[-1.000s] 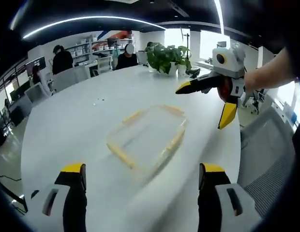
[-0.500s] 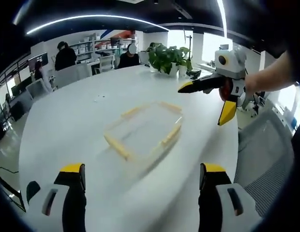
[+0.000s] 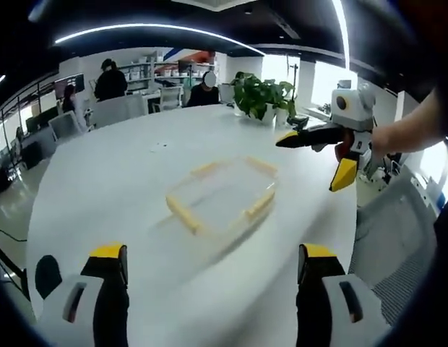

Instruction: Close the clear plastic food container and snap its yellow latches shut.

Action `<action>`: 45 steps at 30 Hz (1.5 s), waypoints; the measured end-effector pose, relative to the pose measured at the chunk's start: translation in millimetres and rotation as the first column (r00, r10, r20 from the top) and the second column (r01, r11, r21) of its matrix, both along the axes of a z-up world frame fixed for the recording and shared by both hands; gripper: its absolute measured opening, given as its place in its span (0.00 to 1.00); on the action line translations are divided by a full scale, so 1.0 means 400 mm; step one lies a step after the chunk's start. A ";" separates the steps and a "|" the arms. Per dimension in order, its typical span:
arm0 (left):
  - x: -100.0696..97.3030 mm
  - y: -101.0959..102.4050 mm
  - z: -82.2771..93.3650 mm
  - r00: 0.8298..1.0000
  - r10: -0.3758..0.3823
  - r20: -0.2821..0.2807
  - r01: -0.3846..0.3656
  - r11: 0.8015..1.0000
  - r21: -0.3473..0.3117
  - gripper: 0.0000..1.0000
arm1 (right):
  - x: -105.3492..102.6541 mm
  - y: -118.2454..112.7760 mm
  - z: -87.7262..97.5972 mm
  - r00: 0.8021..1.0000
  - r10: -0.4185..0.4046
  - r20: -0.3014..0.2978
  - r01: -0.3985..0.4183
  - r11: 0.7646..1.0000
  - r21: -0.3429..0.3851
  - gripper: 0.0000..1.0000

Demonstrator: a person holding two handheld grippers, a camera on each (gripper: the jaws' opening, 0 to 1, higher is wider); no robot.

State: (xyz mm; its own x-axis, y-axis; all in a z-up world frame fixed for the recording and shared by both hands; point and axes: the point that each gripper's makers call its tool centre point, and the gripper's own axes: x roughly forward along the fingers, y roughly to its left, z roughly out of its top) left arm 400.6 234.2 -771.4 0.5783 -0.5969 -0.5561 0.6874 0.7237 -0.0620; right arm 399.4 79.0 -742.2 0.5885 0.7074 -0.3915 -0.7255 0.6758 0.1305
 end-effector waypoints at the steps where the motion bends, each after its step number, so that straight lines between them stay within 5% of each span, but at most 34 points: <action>1: -0.001 0.002 0.002 1.000 0.003 0.006 -0.003 1.000 -0.004 0.99 | 0.000 -0.001 0.003 1.000 -0.005 0.002 0.005 1.000 0.007 1.00; 22: -0.049 0.065 -0.010 0.993 0.116 -0.035 -0.119 0.989 -0.089 0.97 | -0.034 -0.019 0.014 0.999 -0.041 0.001 0.041 0.999 0.035 1.00; 45: -0.090 0.069 0.008 0.988 0.147 -0.047 -0.152 0.979 -0.138 0.96 | -0.083 -0.035 0.014 0.999 -0.048 0.016 0.048 0.999 0.014 0.99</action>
State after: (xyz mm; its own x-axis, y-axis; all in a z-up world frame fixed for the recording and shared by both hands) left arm 364.8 261.8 -768.1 0.6479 -0.5790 -0.4950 0.5673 0.8004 -0.1936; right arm 366.3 65.1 -736.6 0.6281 0.6832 -0.3726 -0.6943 0.7082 0.1281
